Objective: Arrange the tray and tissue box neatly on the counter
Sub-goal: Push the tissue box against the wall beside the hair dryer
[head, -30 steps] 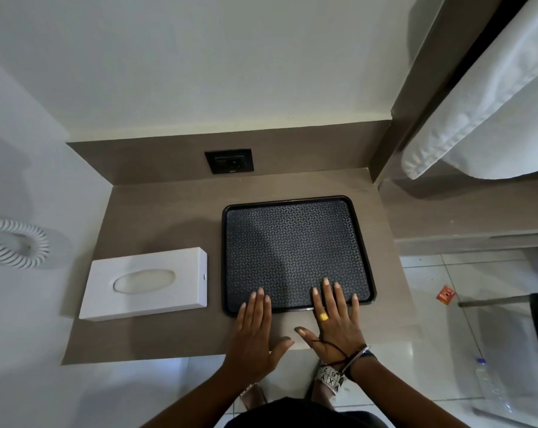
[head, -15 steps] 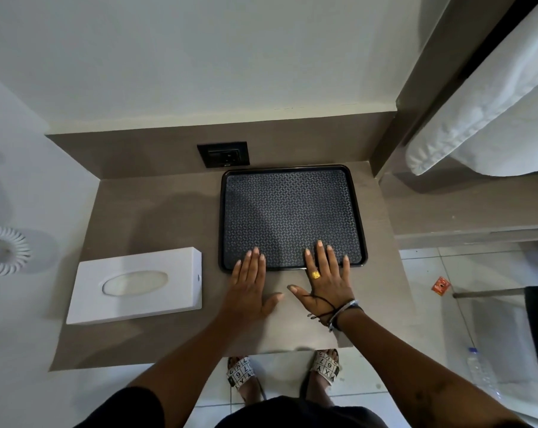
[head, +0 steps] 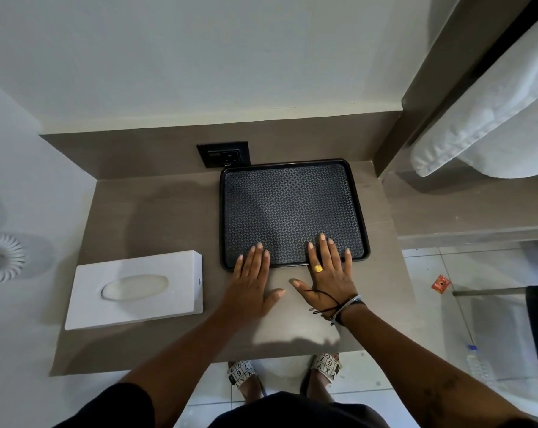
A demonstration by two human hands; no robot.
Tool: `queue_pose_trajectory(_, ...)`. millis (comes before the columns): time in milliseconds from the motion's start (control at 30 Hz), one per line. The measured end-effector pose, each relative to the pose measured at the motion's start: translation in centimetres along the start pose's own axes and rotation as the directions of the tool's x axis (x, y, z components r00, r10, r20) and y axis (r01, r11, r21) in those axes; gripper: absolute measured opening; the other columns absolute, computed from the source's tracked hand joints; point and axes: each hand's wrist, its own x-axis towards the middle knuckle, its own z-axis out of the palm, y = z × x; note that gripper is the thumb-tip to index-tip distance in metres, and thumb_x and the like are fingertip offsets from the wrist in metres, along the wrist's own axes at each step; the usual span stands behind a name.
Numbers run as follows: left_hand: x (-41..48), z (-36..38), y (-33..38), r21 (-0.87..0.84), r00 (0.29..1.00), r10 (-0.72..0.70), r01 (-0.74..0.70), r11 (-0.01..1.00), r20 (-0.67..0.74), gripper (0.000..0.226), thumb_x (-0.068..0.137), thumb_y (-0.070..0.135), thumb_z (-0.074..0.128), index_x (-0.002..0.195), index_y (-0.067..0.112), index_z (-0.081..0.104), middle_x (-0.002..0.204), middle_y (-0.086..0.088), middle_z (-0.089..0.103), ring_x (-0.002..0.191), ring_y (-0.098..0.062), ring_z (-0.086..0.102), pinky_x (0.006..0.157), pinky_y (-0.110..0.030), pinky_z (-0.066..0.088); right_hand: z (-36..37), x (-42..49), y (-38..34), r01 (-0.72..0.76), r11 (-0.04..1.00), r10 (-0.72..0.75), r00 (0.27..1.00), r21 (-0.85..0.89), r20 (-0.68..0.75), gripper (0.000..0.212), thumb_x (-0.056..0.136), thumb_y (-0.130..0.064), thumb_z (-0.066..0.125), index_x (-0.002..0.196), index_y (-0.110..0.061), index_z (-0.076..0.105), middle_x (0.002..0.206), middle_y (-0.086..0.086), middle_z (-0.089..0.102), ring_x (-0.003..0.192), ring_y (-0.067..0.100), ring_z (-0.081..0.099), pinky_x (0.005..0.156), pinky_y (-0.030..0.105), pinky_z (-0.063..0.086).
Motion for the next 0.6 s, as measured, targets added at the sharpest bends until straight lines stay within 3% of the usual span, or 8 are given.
queue_pose_trajectory(67,0.0,-0.9,-0.4,-0.023,0.999,0.027,-0.028,0.999,-0.03,0.09,0.093,0.068,0.023,0.154,0.002,0.024,0.163,-0.021,0.014,0.152,-0.035,0.016,0.121,-0.052,0.007,0.0,-0.7,-0.6,0.031,0.999,-0.03,0.999,0.024,-0.044,0.091,0.085,-0.075,0.036,0.152,-0.015,0.022,0.161,0.017,0.015,0.147,0.034,0.014,0.114,0.063,0.011)
queue_pose_trajectory(133,-0.3,-2.1,-1.4,-0.061,0.996,0.016,-0.021,0.998,-0.083,0.091,0.092,0.071,0.018,0.157,0.007,0.012,0.166,-0.017,0.0,0.154,-0.029,-0.001,0.122,-0.051,0.001,0.4,-1.6,-1.6,0.107,0.993,-0.103,0.992,0.051,-0.068,0.086,0.087,-0.072,0.037,0.151,-0.016,0.025,0.16,0.017,0.016,0.146,0.035,0.019,0.114,0.063,0.016)
queue_pose_trajectory(300,-2.3,-7.4,-7.0,-0.121,0.989,-0.041,0.023,0.992,-0.145,0.112,0.079,0.087,0.02,0.157,0.009,-0.003,0.164,-0.009,-0.015,0.151,-0.022,-0.017,0.121,-0.047,-0.007,2.6,-3.5,-5.5,0.36,0.928,-0.363,0.931,0.093,0.023,0.075,0.092,-0.067,0.035,0.153,-0.026,0.018,0.163,0.01,0.01,0.146,0.032,0.019,0.113,0.059,0.022)
queue_pose_trajectory(467,-6.3,-10.1,-16.4,-0.022,0.98,-0.127,0.132,0.991,0.151,0.148,0.05,0.103,0.035,0.15,0.015,-0.029,0.157,-0.006,-0.037,0.145,-0.024,-0.033,0.122,-0.048,-0.013,3.5,-2.8,-10.4,0.384,0.922,-0.387,0.911,0.049,0.14,0.081,0.088,-0.075,0.028,0.153,-0.029,0.013,0.162,0.013,0.014,0.146,0.036,0.018,0.116,0.061,0.014)
queue_pose_trajectory(600,-9.5,-9.1,-21.9,0.127,0.92,-0.177,0.14,0.982,0.351,0.164,0.037,0.102,0.05,0.15,0.013,-0.029,0.158,-0.014,-0.036,0.142,-0.031,-0.037,0.12,-0.049,-0.017,3.9,-1.7,-13.2,0.404,0.915,-0.395,0.895,0.002,0.208,0.085,0.084,-0.077,0.027,0.152,-0.026,0.022,0.161,0.013,0.016,0.146,0.039,0.017,0.114,0.064,0.012)
